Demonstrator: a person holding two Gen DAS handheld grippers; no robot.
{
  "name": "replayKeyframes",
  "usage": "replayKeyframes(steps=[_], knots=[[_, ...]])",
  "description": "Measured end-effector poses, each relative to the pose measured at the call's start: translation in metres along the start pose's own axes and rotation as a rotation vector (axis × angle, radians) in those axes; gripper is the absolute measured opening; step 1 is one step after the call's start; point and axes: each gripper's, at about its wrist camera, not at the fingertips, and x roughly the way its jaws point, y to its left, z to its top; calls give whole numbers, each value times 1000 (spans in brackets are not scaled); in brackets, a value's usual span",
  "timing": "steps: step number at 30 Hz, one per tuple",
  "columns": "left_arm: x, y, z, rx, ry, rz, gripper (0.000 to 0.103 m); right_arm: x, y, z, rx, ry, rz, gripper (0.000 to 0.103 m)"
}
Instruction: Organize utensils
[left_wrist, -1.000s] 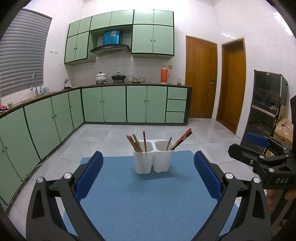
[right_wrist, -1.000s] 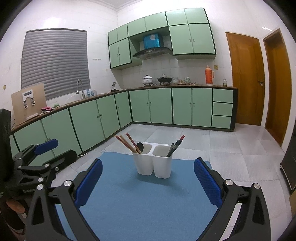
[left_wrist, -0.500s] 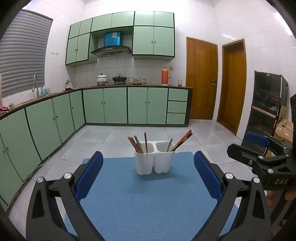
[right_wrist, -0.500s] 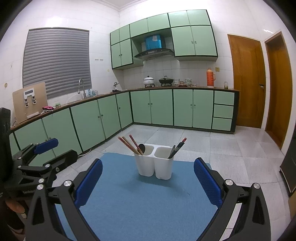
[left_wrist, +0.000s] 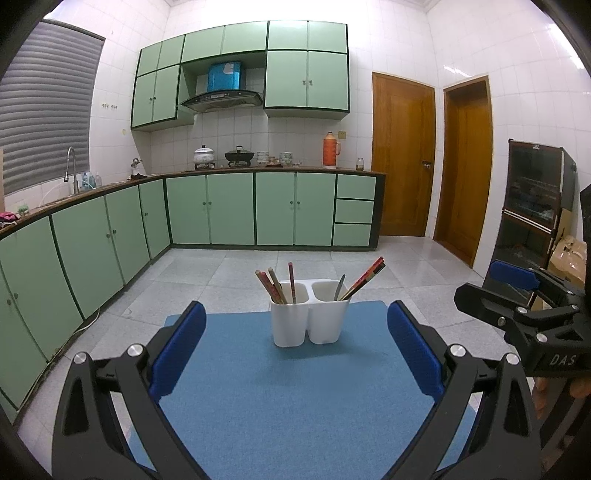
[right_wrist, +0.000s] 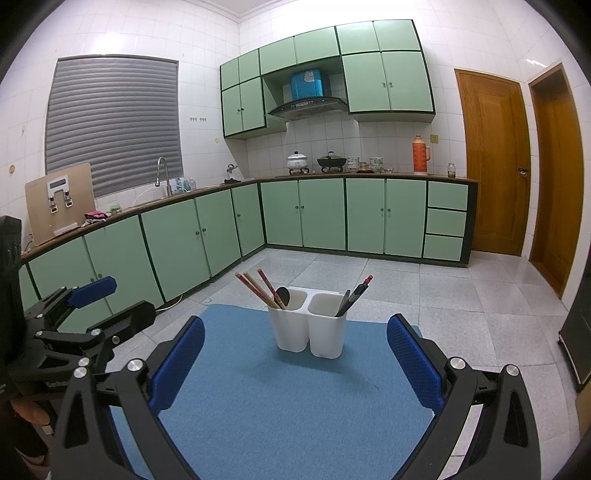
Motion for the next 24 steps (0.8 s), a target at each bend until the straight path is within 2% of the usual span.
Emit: replayKeyframes(steps=[24], knots=[[-1, 7, -2, -7, 8, 4, 96, 1, 1, 1, -3, 7, 1, 97]])
